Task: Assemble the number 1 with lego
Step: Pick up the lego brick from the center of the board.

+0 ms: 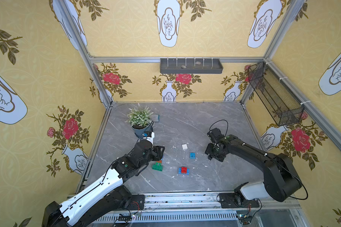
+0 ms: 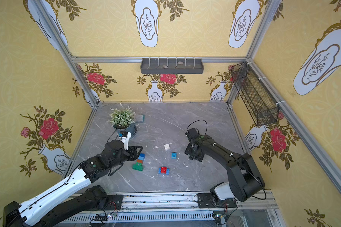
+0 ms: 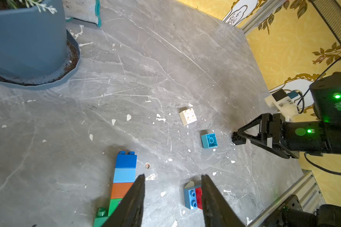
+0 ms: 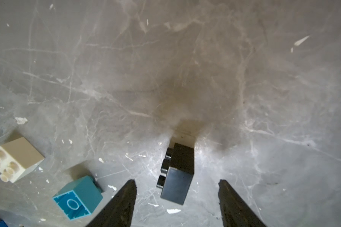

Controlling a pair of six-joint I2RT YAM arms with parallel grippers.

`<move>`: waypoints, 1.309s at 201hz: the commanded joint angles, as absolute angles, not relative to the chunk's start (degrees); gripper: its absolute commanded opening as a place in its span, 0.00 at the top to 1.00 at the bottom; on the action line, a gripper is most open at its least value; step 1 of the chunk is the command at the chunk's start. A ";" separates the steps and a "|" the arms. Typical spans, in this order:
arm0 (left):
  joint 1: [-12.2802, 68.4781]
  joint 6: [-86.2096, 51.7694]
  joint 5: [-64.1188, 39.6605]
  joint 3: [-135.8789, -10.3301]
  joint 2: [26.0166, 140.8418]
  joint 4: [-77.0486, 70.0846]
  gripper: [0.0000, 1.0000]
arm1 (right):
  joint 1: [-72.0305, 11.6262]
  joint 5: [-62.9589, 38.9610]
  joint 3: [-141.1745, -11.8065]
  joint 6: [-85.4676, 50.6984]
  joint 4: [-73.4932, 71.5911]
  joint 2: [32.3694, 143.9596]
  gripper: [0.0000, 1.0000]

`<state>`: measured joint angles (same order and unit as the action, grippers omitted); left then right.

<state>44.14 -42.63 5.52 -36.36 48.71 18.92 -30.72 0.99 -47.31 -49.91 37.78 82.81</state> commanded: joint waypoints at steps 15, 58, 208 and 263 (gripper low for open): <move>44.03 -44.68 5.84 -35.73 48.32 18.88 0.52 | -29.63 -1.40 -47.71 -48.18 35.03 85.79 0.44; 44.03 -45.61 7.63 -34.89 47.11 18.15 0.53 | -28.35 -2.66 -47.19 -47.71 33.86 87.36 0.53; 44.03 -44.90 9.57 -36.64 49.44 17.76 0.50 | -27.70 -10.42 -42.41 -41.57 28.28 77.70 0.86; 43.95 -37.90 7.87 -36.42 48.09 10.54 0.42 | -27.69 -15.26 -45.37 -35.42 29.84 68.21 0.91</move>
